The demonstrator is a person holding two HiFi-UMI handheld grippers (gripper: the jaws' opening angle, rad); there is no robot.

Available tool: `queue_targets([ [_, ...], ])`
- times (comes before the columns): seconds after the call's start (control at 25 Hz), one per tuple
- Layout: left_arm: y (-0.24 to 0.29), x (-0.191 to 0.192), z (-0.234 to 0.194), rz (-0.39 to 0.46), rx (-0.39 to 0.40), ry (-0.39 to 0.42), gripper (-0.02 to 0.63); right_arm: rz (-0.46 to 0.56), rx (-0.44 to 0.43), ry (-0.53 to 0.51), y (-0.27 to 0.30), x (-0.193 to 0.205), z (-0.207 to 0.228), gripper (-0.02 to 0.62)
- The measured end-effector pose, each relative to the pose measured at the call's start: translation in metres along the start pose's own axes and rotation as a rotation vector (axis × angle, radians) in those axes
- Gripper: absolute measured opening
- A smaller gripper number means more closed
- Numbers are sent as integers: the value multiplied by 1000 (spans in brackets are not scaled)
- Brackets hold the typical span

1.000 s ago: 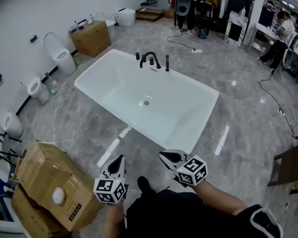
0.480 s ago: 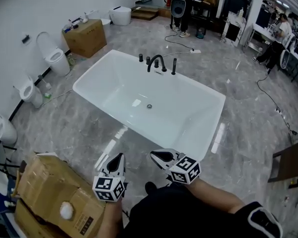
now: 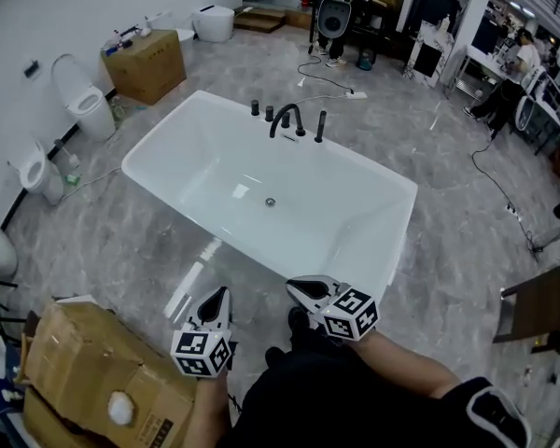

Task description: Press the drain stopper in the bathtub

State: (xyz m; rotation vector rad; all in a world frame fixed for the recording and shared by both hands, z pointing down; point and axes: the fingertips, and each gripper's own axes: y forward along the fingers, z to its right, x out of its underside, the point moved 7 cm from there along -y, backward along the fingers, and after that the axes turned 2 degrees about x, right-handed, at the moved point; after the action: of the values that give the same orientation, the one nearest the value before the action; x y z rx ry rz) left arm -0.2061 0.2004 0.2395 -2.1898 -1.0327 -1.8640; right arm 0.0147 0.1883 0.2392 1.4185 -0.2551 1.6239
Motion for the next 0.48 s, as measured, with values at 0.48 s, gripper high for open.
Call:
queue_targets([
  [0.48,129,-74,-10,1,-24,92,12,63,-34,11,34,-56,129,14],
])
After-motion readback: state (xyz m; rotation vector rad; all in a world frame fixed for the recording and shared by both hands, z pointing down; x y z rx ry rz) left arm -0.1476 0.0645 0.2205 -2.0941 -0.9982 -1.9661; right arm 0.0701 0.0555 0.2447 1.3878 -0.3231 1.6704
